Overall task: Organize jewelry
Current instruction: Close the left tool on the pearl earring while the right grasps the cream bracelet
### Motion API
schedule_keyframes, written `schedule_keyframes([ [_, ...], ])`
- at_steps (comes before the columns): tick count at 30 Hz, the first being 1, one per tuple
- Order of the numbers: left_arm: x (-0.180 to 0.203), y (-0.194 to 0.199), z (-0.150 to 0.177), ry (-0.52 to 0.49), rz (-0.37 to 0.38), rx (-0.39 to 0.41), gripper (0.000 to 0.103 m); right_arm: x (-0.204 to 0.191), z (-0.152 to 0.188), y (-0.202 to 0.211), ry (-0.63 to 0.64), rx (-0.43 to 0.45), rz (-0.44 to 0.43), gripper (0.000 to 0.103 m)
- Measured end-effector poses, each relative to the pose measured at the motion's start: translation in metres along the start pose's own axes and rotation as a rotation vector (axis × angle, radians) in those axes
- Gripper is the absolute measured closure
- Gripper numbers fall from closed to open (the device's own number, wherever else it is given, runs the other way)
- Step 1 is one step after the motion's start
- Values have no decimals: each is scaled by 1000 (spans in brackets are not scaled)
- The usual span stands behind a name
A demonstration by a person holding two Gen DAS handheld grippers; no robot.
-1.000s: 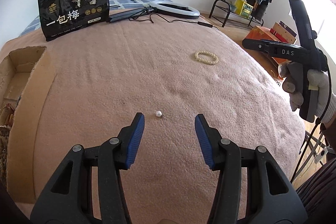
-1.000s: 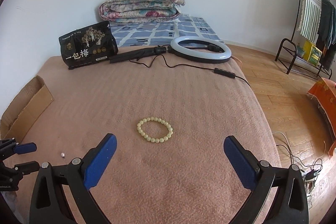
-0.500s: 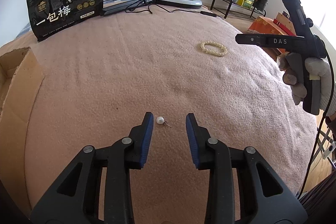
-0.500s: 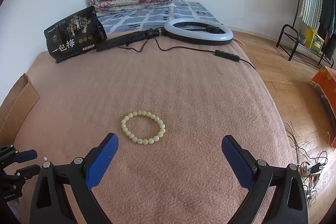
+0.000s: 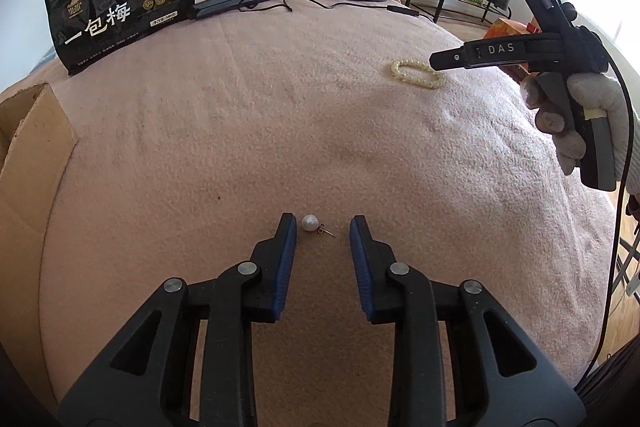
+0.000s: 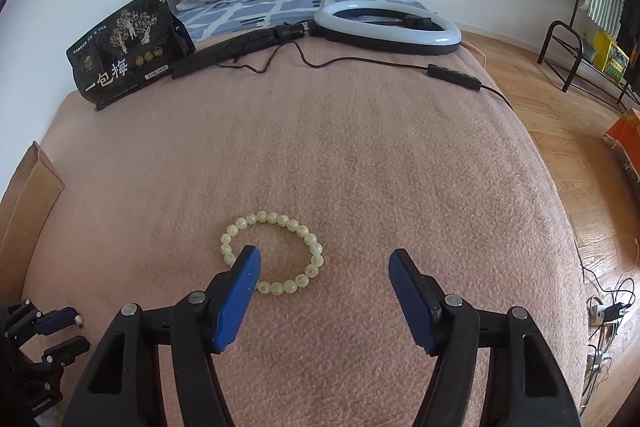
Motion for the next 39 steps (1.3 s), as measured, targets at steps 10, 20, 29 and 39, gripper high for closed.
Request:
schedule_keyframes([
  [10, -4, -2, -1, 12, 17, 5, 82, -6, -8, -23, 18, -53, 61, 44],
  [20, -4, -4, -2, 5, 9, 6, 86, -15, -10, -25, 39, -63, 65, 68],
  [29, -4, -1, -3, 9, 6, 12, 87, -24, -9, -22, 64, -52, 56, 97],
  [39, -8, 11, -1, 32, 22, 30, 87, -23, -3, -1, 40, -16, -8, 98],
])
Point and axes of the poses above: each gripper's, at about its wrist camera, not at the fingertips, and y roughly against the way its jaws point, x to its right, z to its underside, the point moved 9 cm from there along -y, roughly the way its jaws point, and after that the axes turned 15 degrees about -x, right-handed, at the moved point
